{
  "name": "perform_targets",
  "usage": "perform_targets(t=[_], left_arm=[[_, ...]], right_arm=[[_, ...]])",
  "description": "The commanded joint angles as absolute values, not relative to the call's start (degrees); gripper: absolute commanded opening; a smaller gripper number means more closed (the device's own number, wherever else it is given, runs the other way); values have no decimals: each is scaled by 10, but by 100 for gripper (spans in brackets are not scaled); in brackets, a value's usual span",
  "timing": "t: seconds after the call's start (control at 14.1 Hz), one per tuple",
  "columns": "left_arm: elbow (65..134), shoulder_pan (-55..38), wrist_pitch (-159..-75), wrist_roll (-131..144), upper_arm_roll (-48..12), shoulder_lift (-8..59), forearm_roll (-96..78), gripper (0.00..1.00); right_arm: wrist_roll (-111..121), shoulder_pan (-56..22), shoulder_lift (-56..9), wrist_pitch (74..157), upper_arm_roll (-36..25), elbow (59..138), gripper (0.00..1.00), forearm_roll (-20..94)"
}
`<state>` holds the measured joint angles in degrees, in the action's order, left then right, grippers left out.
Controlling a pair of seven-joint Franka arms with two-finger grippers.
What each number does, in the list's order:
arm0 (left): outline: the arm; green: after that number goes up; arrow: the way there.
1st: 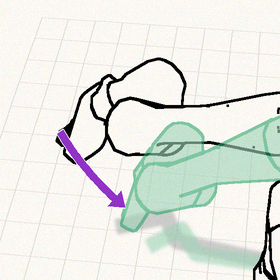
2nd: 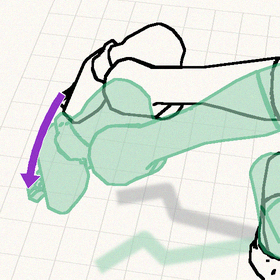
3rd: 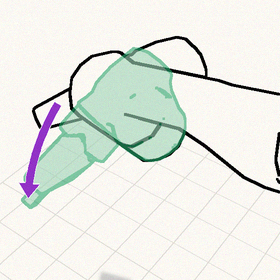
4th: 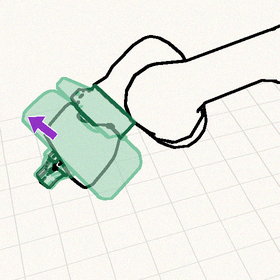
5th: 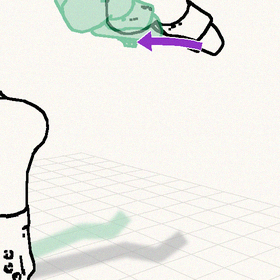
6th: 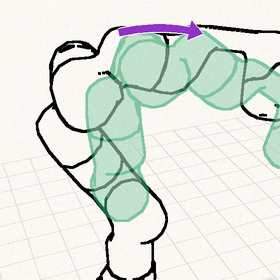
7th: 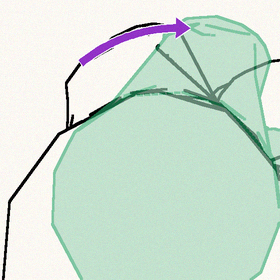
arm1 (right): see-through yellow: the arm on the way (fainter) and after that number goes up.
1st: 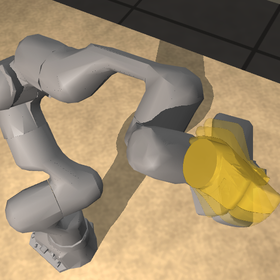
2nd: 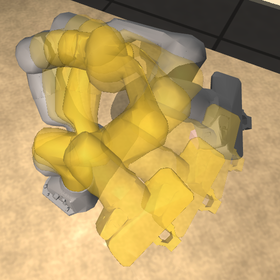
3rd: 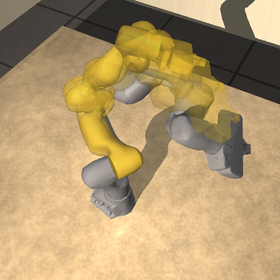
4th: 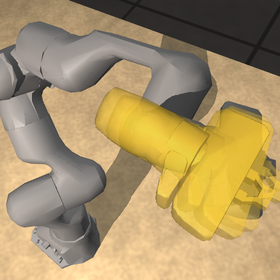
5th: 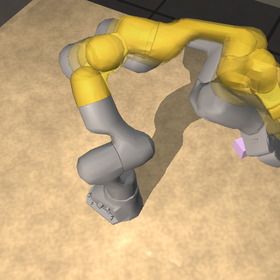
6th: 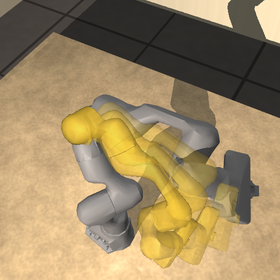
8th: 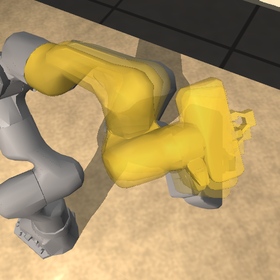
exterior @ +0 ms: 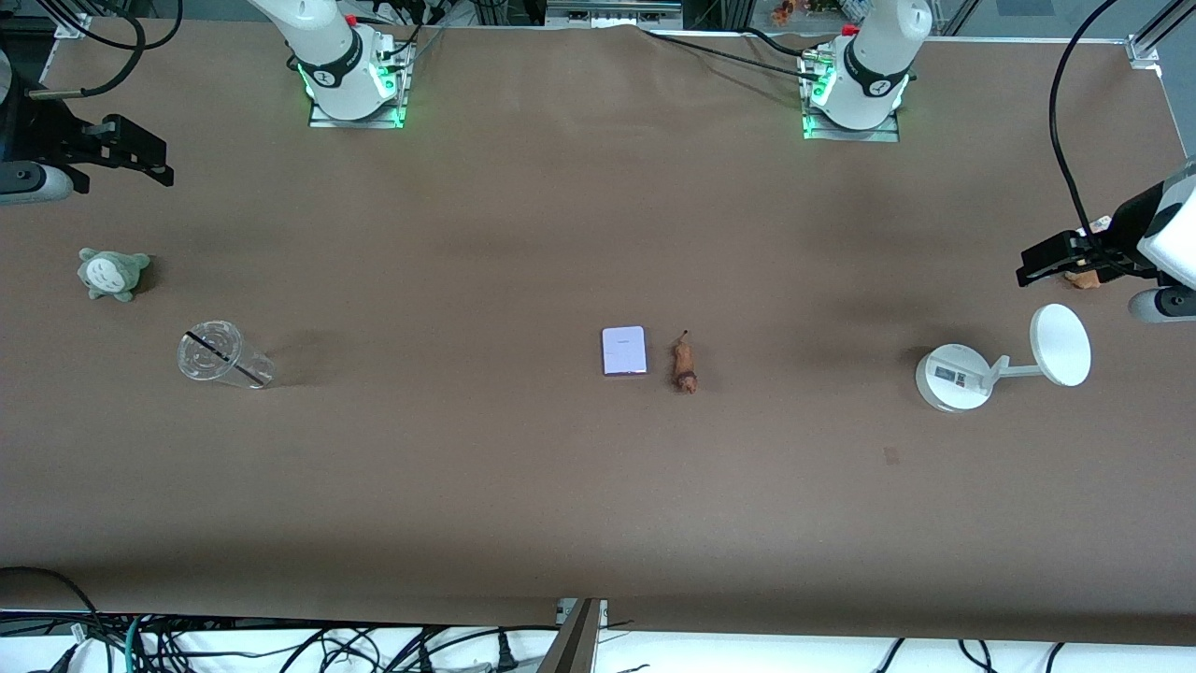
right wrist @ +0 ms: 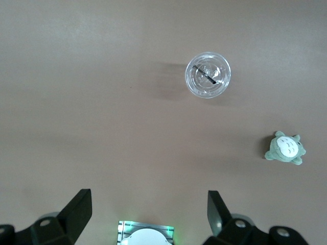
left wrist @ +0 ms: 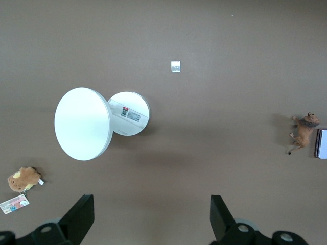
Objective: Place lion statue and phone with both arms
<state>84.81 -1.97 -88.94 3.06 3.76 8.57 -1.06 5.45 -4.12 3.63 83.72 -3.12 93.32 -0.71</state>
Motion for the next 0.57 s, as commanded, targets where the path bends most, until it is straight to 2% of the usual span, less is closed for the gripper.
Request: perform_targets(t=[0.0,0.5], left_arm=[[831,-21,-884,24,39,93,-8,100],[831,-28,-884,25,38,98,-7,100]], right_arm=[[62,-40,32,828,-27,919,100,-9],[64,-43,26,828,-27,918,100,-10]])
